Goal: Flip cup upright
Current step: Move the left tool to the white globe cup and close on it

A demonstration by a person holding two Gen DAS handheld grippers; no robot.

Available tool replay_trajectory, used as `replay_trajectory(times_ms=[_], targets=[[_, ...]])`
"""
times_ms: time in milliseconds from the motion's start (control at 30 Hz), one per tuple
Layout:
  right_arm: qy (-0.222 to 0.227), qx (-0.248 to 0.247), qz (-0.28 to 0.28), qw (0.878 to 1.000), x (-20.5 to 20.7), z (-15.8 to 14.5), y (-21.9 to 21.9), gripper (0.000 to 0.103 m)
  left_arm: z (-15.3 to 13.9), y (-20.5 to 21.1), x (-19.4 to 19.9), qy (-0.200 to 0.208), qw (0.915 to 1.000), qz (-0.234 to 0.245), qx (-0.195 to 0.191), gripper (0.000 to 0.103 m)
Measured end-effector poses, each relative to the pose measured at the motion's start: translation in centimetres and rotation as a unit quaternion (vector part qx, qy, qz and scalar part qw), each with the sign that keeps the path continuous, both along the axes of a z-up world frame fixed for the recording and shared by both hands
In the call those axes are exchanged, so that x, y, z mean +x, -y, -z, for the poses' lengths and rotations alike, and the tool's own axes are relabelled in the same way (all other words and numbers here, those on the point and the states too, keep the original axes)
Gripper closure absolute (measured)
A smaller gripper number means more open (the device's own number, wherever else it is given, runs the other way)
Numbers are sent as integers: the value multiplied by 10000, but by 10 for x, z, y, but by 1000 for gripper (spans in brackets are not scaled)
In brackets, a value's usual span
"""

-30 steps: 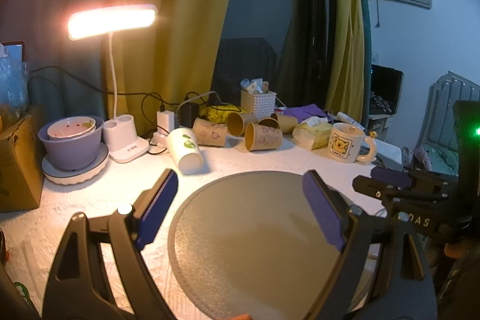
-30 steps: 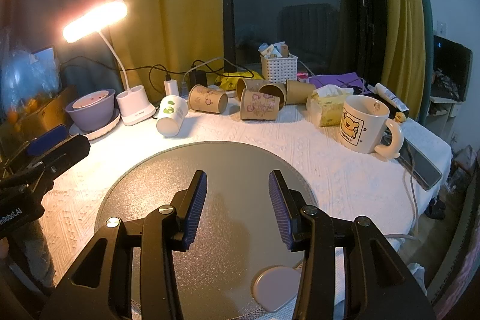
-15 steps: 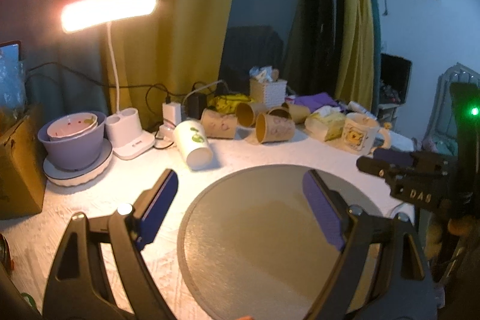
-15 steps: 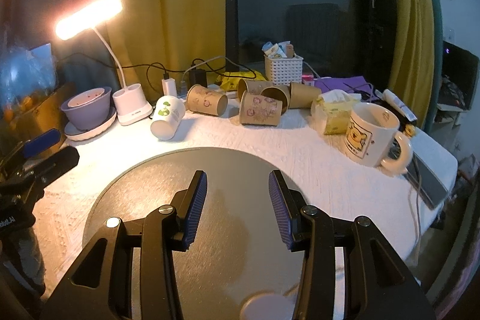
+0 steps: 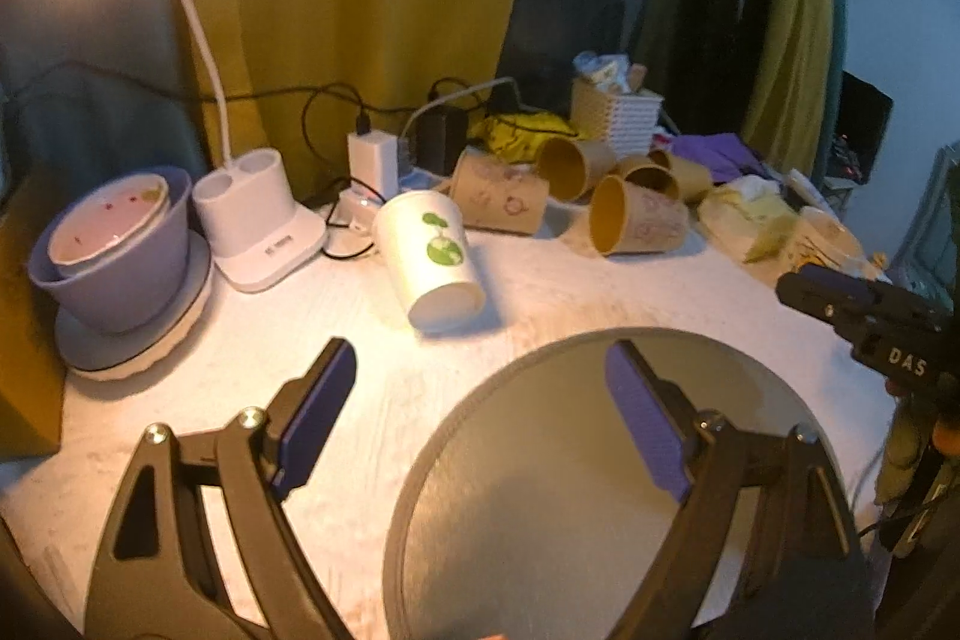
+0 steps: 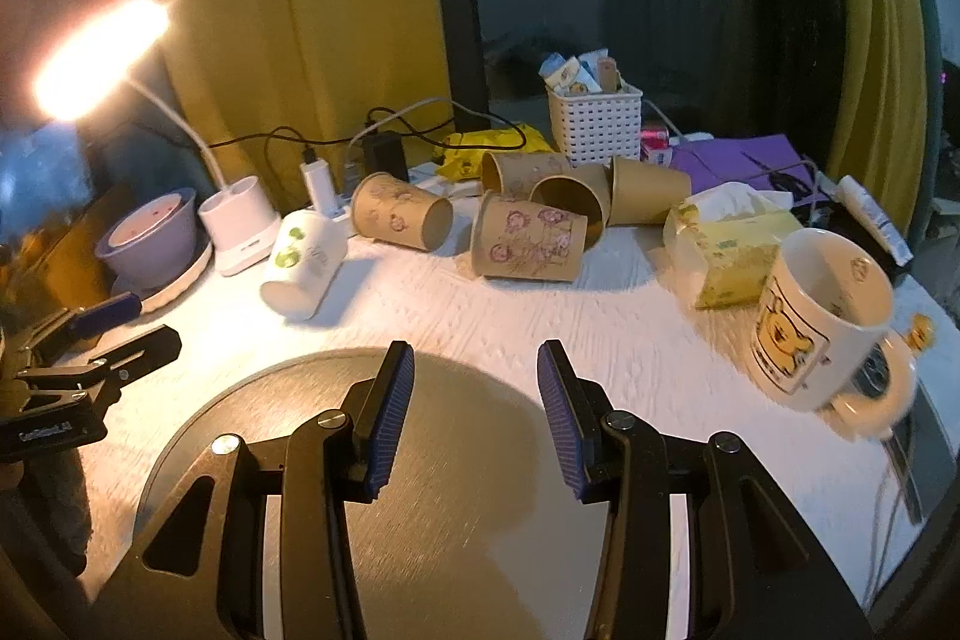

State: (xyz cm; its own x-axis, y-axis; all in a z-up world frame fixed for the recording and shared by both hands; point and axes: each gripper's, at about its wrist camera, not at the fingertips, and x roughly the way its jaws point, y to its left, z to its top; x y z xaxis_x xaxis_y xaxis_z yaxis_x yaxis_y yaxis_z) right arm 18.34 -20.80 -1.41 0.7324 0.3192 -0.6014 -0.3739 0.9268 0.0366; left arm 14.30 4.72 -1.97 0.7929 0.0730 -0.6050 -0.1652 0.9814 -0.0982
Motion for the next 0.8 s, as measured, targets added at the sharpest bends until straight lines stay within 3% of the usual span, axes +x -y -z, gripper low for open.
replay_trajectory(times_ms=[300, 633, 733, 800], targets=[[-319, 210, -31, 9993, 54, 11, 5, 58, 20, -19, 74, -570, 9979, -135, -263, 17], [-567, 434, 0, 9974, 80, 26, 15, 58, 50, -38, 128, -1146, 9919, -270, -479, 18], [-608, 468, -1, 9971, 82, 28, 16, 58, 60, -43, 138, -1353, 9883, -226, -673, 40], [-608, 476, -13, 9970, 81, 28, 15, 58, 64, -44, 140, -1423, 9867, -187, -766, 43]])
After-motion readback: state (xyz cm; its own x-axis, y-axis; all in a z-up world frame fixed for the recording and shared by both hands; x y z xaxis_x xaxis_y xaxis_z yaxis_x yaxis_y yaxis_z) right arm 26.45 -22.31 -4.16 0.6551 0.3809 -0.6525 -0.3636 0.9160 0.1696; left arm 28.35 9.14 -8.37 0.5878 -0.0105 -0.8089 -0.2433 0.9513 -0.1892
